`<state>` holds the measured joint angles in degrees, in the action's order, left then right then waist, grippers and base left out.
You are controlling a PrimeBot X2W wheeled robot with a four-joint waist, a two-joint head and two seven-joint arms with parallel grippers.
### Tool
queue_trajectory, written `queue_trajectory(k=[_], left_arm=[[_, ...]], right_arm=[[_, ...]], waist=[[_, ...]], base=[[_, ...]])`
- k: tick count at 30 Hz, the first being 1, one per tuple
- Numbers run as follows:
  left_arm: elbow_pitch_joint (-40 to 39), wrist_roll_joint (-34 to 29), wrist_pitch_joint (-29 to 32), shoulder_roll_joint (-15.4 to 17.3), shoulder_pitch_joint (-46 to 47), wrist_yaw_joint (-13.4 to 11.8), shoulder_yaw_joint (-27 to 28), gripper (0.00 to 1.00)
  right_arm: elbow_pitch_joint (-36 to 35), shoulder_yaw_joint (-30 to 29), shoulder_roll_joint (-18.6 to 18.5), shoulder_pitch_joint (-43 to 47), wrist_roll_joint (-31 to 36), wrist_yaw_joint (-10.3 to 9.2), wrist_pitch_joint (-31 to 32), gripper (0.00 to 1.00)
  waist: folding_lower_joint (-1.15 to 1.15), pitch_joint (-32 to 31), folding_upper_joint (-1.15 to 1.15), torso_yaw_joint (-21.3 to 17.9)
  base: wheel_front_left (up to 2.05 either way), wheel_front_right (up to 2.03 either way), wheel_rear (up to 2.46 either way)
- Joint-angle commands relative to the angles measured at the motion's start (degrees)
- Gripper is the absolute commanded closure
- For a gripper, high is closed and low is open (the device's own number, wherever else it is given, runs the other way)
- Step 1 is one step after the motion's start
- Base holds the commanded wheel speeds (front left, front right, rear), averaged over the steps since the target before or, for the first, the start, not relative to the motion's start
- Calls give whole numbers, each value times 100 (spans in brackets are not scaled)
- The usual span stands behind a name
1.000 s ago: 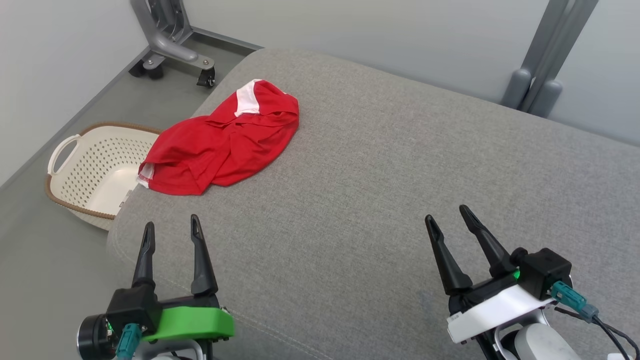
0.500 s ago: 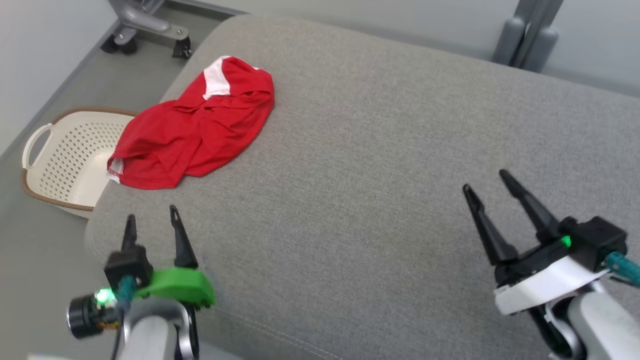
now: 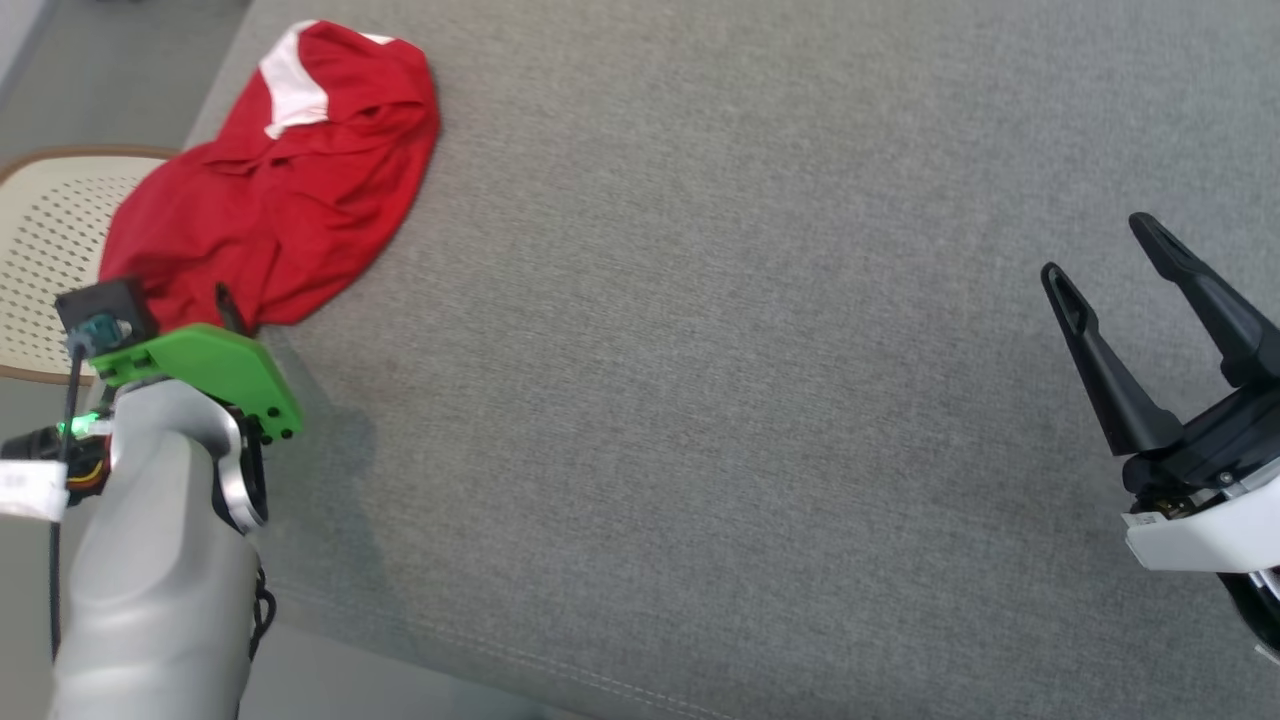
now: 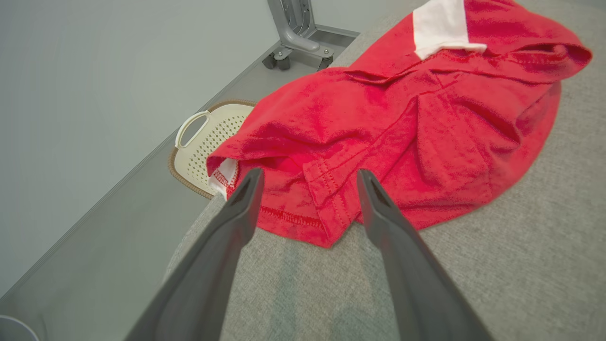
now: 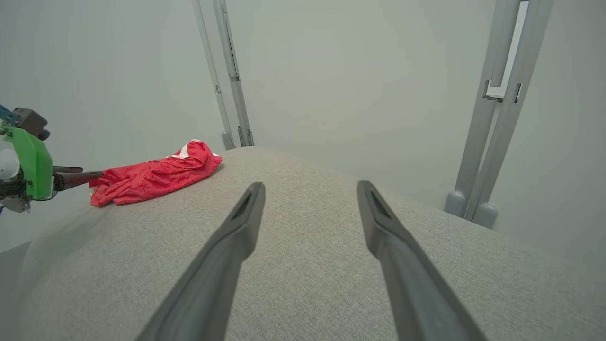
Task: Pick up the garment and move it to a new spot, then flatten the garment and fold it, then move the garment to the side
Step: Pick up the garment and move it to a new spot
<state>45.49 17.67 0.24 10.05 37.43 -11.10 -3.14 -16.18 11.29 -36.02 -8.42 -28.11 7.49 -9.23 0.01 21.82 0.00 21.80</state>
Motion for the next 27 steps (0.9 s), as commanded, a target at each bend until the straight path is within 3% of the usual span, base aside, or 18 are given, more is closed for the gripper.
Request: queue_trajectory(k=[1, 14, 15, 16, 22, 27], left_arm=[[166, 32, 112, 86, 195, 42, 19, 0], [1269, 535, 861, 130, 790, 31, 308, 0], [1301, 577, 837, 116, 783, 26, 340, 95], [1315, 589, 799, 109, 774, 39, 349, 100], [1148, 461, 55, 292, 829, 55, 303, 100], [749, 170, -887, 535, 943, 171, 102, 100]], right_arm=[[-103, -31, -77, 35, -36, 0, 27, 0], [-295, -180, -341, 224, -104, 0, -33, 0], [-286, -193, -337, 228, -98, 0, -29, 0], [-278, -196, -329, 237, -89, 0, -23, 0], [-174, -47, -177, 226, -6, 0, -38, 0], [113, 155, 158, 90, 8, 0, -128, 0]], waist=[[-1, 455, 0, -326], [-1, 657, 0, -437], [-1, 641, 0, -422], [-1, 623, 0, -410], [-1, 351, 0, -366], [-1, -139, 0, -444]], base=[[0, 0, 0], [0, 0, 0], [0, 0, 0], [0, 0, 0], [0, 0, 0], [0, 0, 0]])
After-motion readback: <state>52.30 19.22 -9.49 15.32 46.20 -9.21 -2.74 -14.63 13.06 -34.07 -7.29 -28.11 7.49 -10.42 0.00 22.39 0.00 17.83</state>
